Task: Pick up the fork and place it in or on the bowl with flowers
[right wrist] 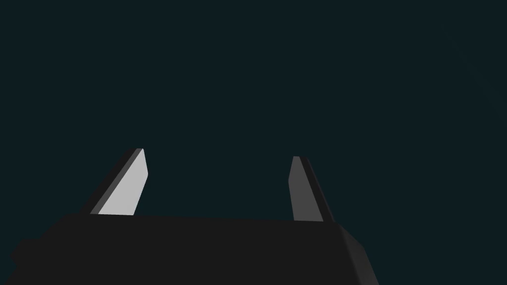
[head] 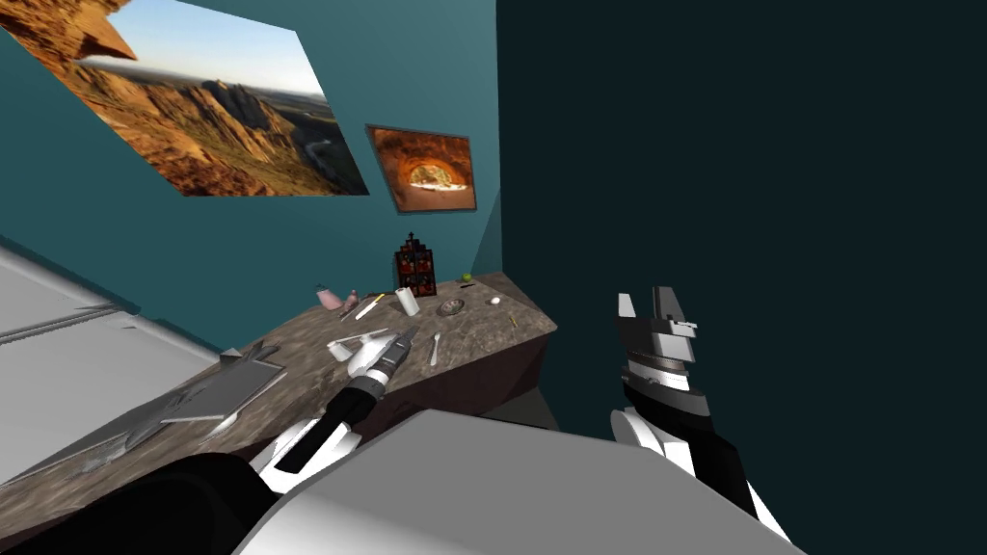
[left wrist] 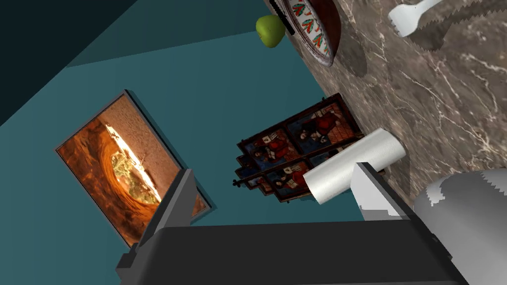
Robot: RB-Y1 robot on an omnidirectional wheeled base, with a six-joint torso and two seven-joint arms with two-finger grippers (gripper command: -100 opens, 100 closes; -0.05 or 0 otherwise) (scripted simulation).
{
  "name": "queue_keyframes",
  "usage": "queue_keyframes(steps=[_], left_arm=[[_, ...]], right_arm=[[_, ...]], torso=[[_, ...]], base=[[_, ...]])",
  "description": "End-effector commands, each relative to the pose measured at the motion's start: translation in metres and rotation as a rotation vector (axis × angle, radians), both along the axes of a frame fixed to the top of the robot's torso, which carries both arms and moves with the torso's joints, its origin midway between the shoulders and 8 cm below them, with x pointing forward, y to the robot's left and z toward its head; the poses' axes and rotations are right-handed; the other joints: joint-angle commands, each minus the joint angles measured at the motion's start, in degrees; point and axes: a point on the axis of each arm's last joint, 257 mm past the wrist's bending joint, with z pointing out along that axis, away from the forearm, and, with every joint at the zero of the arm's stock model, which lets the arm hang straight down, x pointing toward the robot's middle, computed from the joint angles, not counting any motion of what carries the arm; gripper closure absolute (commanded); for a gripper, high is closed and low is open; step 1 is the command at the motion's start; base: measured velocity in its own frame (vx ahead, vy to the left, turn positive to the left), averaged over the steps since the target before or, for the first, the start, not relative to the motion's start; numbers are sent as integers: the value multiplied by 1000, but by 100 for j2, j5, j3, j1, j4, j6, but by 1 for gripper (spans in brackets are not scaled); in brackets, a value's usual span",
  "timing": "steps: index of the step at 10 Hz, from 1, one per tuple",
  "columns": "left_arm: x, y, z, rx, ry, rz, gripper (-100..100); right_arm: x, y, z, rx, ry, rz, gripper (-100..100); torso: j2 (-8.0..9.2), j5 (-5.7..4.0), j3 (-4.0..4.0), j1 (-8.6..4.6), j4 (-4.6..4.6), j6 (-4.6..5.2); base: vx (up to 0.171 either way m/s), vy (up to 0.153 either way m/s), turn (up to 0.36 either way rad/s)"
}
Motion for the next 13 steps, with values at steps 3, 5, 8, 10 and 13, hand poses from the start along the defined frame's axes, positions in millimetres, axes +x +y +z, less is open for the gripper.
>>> queue_keyframes(steps=[3, 5, 8, 10, 13], left_arm=[[-6, 11, -28, 62, 122, -17, -100], [-8, 16, -39, 91, 169, -26, -100], [-17, 33, -74, 169, 302, -37, -100], [-19, 40, -83, 213, 350, -52, -100], [-27, 55, -102, 286, 437, -65, -100]], right_arm=[[0, 0, 0, 0, 0, 0, 0], [0, 0, 0, 0, 0, 0, 0], [0, 0, 0, 0, 0, 0, 0], [0, 0, 0, 0, 0, 0, 0], [0, 0, 0, 0, 0, 0, 0]], torso=[[-2, -2, -1, -7, 0, 0], [-2, -2, -1, -7, 0, 2], [-3, -2, -2, -9, -1, 0], [-4, -3, -2, -10, -1, -4], [-6, -2, -4, -11, -1, 0]], base=[[-10, 8, -124], [-13, 7, -162], [-10, -2, -187], [-8, -3, -100], [-6, -5, -185]])
